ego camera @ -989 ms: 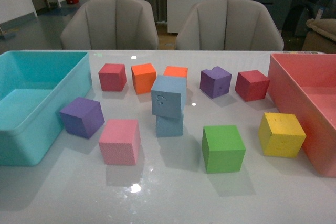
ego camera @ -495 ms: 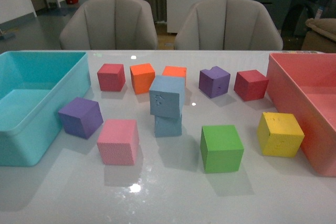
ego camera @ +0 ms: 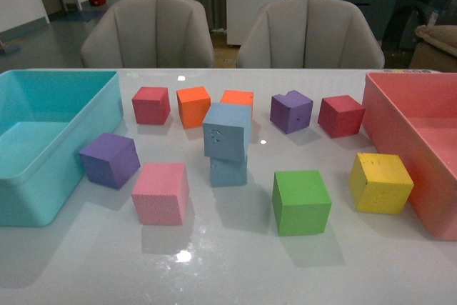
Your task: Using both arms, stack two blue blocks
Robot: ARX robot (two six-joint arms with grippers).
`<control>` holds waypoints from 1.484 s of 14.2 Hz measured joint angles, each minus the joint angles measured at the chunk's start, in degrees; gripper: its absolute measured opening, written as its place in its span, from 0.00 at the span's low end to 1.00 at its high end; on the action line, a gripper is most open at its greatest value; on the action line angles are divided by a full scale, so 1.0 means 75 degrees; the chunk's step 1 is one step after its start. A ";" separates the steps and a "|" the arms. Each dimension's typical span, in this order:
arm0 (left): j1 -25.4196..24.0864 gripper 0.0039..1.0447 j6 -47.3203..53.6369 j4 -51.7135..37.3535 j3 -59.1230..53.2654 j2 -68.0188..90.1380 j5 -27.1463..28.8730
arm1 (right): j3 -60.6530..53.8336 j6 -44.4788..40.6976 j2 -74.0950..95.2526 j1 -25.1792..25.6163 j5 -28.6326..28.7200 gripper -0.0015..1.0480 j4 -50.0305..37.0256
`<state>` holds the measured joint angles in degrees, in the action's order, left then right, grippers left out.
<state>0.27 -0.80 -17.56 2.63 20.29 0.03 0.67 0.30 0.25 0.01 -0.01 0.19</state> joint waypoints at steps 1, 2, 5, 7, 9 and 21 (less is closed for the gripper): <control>-0.0017 0.01 0.0000 0.0149 -0.0052 -0.0187 -0.0006 | 0.0000 0.0000 0.0000 0.0000 0.0003 0.94 0.0000; -0.0023 0.01 0.0000 -0.0143 -0.0254 -0.0312 -0.0003 | 0.0000 0.0000 0.0000 0.0000 0.0003 0.94 0.0000; -0.0029 0.01 0.0003 0.0455 -0.0271 -0.0848 -0.0006 | 0.0000 0.0000 0.0000 0.0000 0.0003 0.94 0.0000; -0.0029 0.01 0.0000 0.0761 -0.0271 -0.1122 -0.0003 | 0.0000 0.0000 0.0000 0.0000 0.0003 0.94 0.0000; -0.0029 0.01 0.0003 0.1005 -0.0271 -0.1390 -0.0003 | 0.0000 0.0000 0.0000 0.0000 0.0003 0.94 0.0000; -0.0029 0.32 0.0000 0.2366 -0.0265 -0.2637 -0.0003 | 0.0000 0.0000 0.0000 0.0000 0.0006 0.94 0.0000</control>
<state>0.05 -0.80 0.19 0.64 0.51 0.01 0.67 0.30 0.25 0.01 0.03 0.19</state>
